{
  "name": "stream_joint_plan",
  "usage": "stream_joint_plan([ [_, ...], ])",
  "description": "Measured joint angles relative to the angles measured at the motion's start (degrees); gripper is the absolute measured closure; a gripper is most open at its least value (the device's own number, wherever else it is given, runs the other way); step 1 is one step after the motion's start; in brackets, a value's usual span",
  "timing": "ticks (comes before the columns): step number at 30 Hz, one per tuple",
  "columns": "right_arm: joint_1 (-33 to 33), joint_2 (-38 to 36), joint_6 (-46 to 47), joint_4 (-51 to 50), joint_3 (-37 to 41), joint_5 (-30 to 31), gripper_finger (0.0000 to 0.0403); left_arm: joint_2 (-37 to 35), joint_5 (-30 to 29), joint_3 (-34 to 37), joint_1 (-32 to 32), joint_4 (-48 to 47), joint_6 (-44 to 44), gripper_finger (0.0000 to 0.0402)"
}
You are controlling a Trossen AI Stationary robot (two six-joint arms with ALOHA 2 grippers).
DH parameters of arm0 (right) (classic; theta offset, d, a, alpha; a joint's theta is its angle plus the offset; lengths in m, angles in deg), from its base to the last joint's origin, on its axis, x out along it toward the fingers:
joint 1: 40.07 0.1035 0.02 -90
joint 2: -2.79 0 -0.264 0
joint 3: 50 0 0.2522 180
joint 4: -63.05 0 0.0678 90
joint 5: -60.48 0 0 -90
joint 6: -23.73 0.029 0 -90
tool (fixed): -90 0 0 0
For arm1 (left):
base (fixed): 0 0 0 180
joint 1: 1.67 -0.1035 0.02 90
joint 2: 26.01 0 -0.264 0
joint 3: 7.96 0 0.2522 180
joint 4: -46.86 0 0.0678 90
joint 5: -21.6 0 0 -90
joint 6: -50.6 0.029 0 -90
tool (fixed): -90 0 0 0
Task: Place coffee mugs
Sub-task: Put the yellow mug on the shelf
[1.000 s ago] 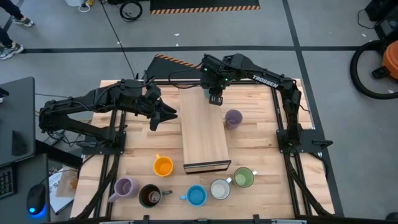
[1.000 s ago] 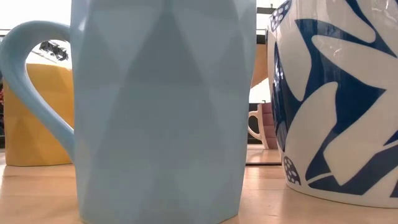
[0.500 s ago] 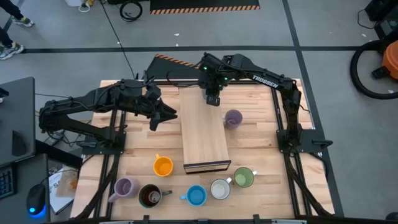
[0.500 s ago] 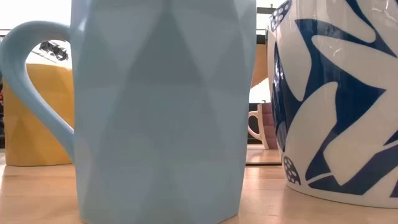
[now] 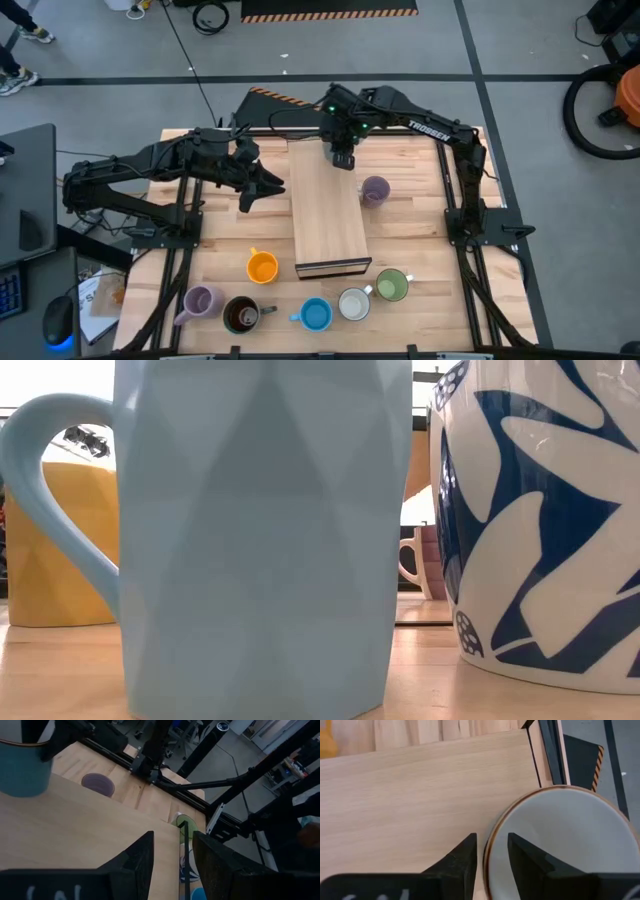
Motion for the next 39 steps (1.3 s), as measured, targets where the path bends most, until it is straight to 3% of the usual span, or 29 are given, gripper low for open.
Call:
stream_joint_plan([
  [6,-0.2,-0.7,-0.6,-0.1,0.0,0.0,0.0251,0.2,-2.1,0.0,0.0,-5.4,1.3,0.0242],
  [10,-0.3,-1.7,-0.7,-0.3,0.0,0.2,0.0222,0.2,-0.6,0.0,0.2,-8.3,1.3,0.0227],
  [17,-0.2,-4.4,-1.4,-0.2,0.0,0.2,0.0196,0.2,-0.8,0.0,3.0,-15.4,2.4,0.0229],
  [25,0.2,-11.7,-1.3,2.4,0.0,0.6,0.0196,1.4,-5.3,0.0,12.9,-32.3,2.2,0.0229],
  [31,0.1,-19.6,-1.8,8.4,0.0,0.7,0.0196,3.7,-5.5,0.0,19.6,-31.9,-3.2,0.0230],
  [39,-0.4,-25.1,-2.2,11.6,0.0,0.6,0.0196,12.9,-4.6,0.0,26.5,-30.9,-0.2,0.0230],
])
